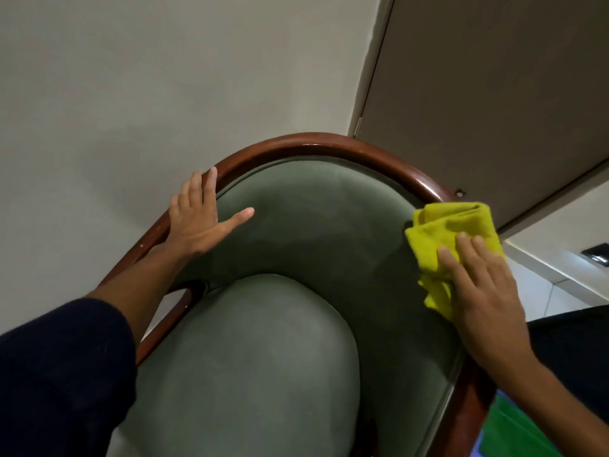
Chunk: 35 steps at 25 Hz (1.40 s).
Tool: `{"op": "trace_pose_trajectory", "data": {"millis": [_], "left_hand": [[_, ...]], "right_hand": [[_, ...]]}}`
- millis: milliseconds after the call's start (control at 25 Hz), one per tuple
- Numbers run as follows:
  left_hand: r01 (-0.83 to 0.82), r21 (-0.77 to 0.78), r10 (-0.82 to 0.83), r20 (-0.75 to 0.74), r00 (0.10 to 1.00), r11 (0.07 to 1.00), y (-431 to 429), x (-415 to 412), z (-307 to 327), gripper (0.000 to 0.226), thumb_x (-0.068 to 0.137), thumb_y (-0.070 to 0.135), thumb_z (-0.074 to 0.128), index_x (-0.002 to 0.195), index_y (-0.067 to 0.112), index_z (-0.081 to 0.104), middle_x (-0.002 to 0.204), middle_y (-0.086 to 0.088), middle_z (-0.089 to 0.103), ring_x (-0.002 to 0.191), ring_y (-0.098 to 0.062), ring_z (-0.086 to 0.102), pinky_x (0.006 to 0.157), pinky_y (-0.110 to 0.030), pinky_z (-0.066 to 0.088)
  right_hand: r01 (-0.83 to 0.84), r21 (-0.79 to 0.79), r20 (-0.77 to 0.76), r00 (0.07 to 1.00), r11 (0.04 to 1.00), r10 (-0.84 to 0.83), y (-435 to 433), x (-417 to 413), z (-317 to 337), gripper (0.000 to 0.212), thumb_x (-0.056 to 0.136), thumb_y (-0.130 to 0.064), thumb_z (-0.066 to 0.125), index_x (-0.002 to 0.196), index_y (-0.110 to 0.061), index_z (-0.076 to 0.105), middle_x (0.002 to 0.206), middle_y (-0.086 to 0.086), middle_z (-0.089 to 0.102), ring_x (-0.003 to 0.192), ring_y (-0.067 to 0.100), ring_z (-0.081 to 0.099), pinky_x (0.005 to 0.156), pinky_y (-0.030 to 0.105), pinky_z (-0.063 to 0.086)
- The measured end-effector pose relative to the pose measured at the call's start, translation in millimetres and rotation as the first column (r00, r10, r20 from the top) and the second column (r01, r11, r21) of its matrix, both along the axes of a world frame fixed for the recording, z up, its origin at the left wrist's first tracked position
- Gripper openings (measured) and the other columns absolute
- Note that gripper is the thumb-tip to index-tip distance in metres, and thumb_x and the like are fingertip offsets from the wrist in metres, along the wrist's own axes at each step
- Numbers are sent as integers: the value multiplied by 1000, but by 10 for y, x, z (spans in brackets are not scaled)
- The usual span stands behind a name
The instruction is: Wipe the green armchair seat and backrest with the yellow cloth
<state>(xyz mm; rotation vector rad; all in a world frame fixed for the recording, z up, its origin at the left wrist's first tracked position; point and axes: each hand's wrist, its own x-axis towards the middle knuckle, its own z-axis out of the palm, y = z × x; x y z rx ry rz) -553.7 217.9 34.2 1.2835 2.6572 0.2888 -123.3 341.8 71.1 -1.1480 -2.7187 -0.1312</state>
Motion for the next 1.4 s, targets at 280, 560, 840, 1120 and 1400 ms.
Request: {"op": "trace_pose_trajectory", "data": {"millis": [280,560,840,1120,1400], "left_hand": [[-164,-70,148,833,533,984,-1109,1993,193,99,57,93,38,107,15,73,116,-9,72,114,-24,62,85,-19,49],[-618,-182,-210,836,-506,765,-2276,2904,700,75,53,51,86,110,5,71,105,-21,74,95,-33,71,89,-48,55],[-528,-75,-196,877,-439,846,-2928,3529,939,58,72,33,78,122,6,64,119,-18,70,105,-30,68,93,-51,55],[-203,-61,110,965,240,977,-2476,4948,400,30,80,-6,66,106,10,61,96,-17,67,70,-19,67,64,-39,61],[151,-67,-79,613,786,986,-2188,5703,69,52,85,10,53,137,14,48,138,-14,50,127,-30,48,104,-38,39]], "right_hand": [[-95,-587,-389,904,804,-178,-1326,0,164,56,71,-9,57,125,-18,64,135,16,56,120,31,56,100,30,42],[-444,-864,-490,850,238,-194,-2184,353,734,89,73,-1,81,145,-29,38,142,-7,39,121,11,58,99,25,51],[-416,-904,-150,519,-95,-842,-2963,1324,525,53,68,-13,77,118,-5,60,103,16,69,84,26,69,66,34,60],[-43,-982,168,241,-183,-956,-3112,2801,-211,61,78,7,66,127,-21,44,96,15,63,74,31,63,56,33,54],[334,-942,145,298,-39,-943,-2794,3629,-706,69,74,8,77,131,-1,40,93,22,62,82,29,59,73,38,48]]}}
